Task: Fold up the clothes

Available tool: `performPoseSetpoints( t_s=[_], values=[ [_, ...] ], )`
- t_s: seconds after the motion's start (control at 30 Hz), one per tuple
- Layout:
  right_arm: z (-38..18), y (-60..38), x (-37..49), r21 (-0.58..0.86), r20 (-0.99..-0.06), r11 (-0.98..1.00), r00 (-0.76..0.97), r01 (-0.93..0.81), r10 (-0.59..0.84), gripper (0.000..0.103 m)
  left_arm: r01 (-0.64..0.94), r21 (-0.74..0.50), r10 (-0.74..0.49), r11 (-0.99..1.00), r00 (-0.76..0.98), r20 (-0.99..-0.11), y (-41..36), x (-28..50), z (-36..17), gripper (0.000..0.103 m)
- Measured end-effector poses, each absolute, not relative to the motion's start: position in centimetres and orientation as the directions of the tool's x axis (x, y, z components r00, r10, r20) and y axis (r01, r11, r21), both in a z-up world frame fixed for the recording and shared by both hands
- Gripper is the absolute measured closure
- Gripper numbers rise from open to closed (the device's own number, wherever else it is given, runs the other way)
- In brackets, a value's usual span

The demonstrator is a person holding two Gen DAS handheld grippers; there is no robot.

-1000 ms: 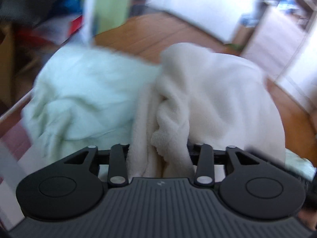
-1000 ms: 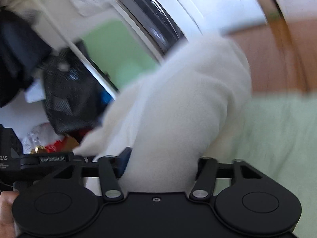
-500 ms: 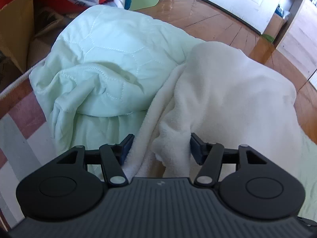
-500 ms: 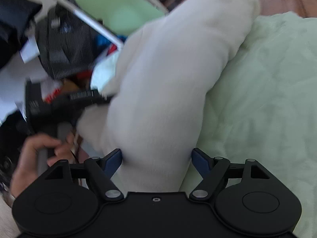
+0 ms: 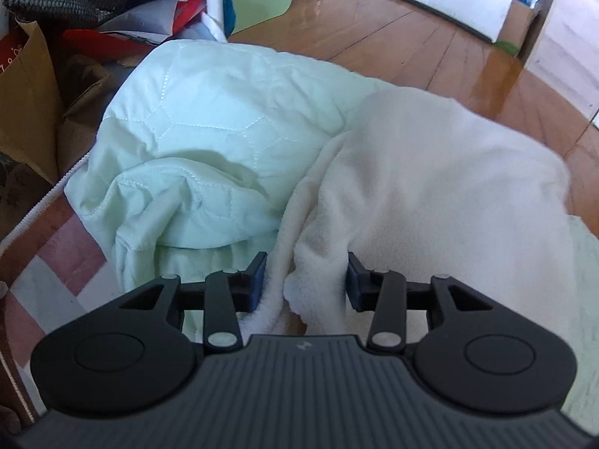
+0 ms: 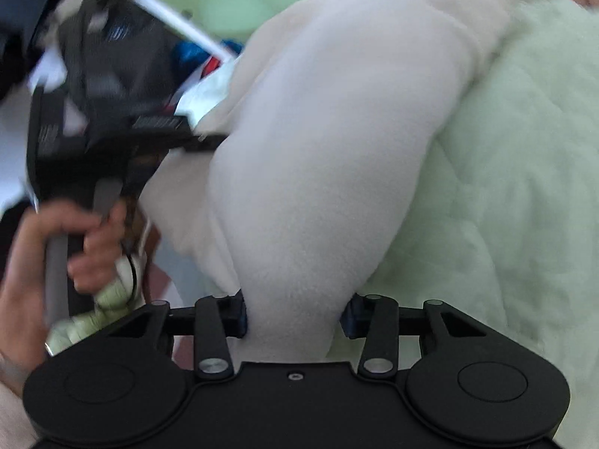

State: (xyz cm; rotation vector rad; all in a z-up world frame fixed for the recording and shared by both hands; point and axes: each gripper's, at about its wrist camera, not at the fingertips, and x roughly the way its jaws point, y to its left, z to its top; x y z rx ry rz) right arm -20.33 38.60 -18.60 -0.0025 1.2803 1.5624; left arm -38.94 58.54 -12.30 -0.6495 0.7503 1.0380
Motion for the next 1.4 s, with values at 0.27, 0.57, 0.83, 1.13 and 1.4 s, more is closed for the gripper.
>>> performPoseSetpoints(
  t_s=[0.27,0.57,0.83,1.13,1.4],
  values=[
    [-16.8,37.4,-18.0,0.719,-0.552,0.132,-0.447,-0.682,0.704,0.047,-0.901,-0.251,0.454,0.353,0.400,-0.796,59.7,-41.2,-13.8,0.029],
    [-19.1,41.2,-12.1,0.748,-0.518,0.233,-0.328,-0.621,0.790,0.011,-0.853,-0.364,0.384,0.375,0.500,-0.776,58.9,-41.5,-14.4,0.067],
    [-11.4,38.1,-14.2,0.607,-0.436,0.125,-0.198,-0.785,0.878,0.052,-0.783,-0.373,0.404,0.498,0.590,-0.699,53.8,-39.4,-8.1,0.070],
    [-5.5,21.5,-6.1,0.543,-0.411,0.265,0.023,-0.797,0.911,0.052,-0.536,-0.488,0.224,0.688,0.797,-0.561,42.1,-28.3,-5.4,0.070],
    [-5.0,6.7,0.5,0.366,-0.486,0.530,0.329,-0.765,0.810,0.052,-0.301,-0.552,-0.082,0.778,0.822,-0.564,31.8,-13.0,-10.1,0.071]
  ],
)
